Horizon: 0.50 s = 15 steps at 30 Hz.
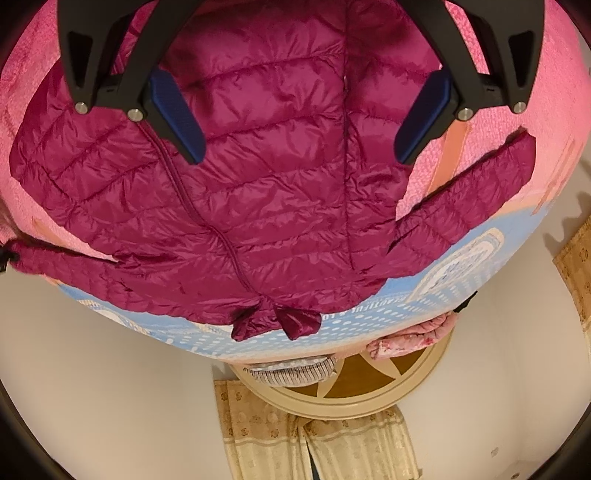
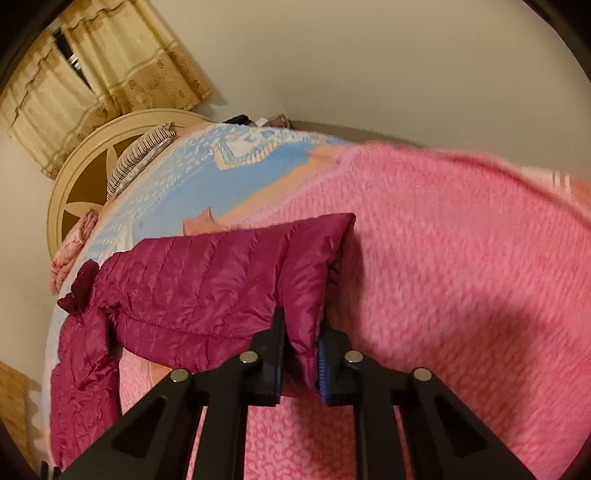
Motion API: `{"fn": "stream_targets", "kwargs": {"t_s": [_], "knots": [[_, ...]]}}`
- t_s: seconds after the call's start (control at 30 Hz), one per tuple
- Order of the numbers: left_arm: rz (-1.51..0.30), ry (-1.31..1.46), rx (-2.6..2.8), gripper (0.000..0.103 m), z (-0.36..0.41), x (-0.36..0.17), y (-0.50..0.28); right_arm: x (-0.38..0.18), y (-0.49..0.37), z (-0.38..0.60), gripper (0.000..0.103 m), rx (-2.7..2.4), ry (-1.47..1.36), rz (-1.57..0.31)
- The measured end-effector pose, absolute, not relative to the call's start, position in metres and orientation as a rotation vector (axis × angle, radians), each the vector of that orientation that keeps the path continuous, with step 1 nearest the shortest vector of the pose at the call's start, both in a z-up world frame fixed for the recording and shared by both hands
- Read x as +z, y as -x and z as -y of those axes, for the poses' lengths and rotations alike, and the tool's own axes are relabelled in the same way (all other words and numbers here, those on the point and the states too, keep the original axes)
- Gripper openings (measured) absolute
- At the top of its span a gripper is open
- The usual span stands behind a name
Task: Fold large clothes
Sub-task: 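Lift the sleeve with the right tool and carry it across the jacket body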
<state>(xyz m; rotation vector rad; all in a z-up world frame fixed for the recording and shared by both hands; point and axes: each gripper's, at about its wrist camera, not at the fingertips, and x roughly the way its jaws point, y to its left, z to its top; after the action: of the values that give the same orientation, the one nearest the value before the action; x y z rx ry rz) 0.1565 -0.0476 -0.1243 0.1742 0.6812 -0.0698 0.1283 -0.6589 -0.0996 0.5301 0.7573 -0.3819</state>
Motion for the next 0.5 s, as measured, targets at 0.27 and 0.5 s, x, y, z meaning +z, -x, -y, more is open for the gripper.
{"fn": "stream_targets", "kwargs": {"t_s": [0.27,0.5], "knots": [[-0.668,-0.140,-0.069,0.103,0.035,-0.122,-0.148,0.010,-0.155,0.631,0.010,-0.366,-0.323,-0.602],[-0.667,-0.125,-0.063,0.103,0.027,-0.121,-0.146,0.099,-0.173,0.552,0.009,-0.255,-0.108,-0.469]]}}
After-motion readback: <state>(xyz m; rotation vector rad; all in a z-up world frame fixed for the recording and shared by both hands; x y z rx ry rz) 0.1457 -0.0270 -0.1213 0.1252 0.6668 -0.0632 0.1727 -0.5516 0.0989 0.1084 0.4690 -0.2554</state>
